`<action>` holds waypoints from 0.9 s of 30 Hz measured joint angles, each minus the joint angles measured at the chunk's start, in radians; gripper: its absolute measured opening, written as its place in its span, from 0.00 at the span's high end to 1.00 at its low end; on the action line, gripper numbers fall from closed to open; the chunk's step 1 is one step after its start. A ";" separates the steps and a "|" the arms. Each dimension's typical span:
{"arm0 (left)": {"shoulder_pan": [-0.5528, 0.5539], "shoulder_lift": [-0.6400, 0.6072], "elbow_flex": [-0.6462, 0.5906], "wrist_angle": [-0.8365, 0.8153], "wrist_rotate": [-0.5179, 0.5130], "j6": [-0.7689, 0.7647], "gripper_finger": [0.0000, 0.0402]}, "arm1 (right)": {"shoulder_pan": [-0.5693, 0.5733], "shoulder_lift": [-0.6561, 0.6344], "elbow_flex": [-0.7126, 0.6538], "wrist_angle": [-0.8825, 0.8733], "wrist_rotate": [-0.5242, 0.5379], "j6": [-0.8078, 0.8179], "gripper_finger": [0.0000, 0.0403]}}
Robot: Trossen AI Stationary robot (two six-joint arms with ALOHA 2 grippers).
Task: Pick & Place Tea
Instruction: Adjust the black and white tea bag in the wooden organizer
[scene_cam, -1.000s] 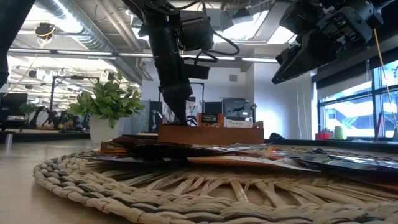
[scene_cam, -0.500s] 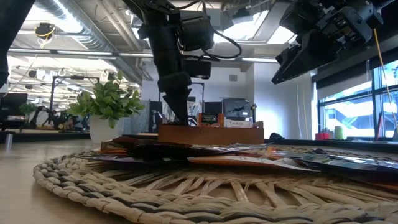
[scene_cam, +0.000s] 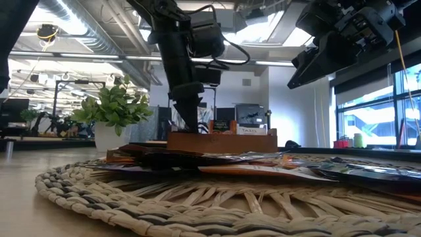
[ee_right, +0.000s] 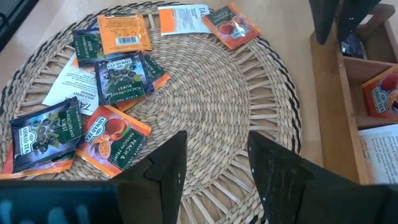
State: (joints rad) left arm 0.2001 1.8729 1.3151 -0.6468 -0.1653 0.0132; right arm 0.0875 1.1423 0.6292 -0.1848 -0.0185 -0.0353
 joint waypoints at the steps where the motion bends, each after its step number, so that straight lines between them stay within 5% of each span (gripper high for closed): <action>1: 0.000 0.000 0.000 0.000 -0.001 0.000 0.76 | 0.000 0.000 0.000 0.000 0.000 0.000 0.58; 27: 0.032 0.000 0.000 0.120 -0.304 0.000 0.76 | 0.000 0.000 0.000 0.000 0.000 -0.003 0.58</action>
State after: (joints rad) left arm 0.2318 1.8729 1.3151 -0.5269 -0.4698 0.0135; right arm 0.0875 1.1423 0.6292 -0.1852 -0.0185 -0.0387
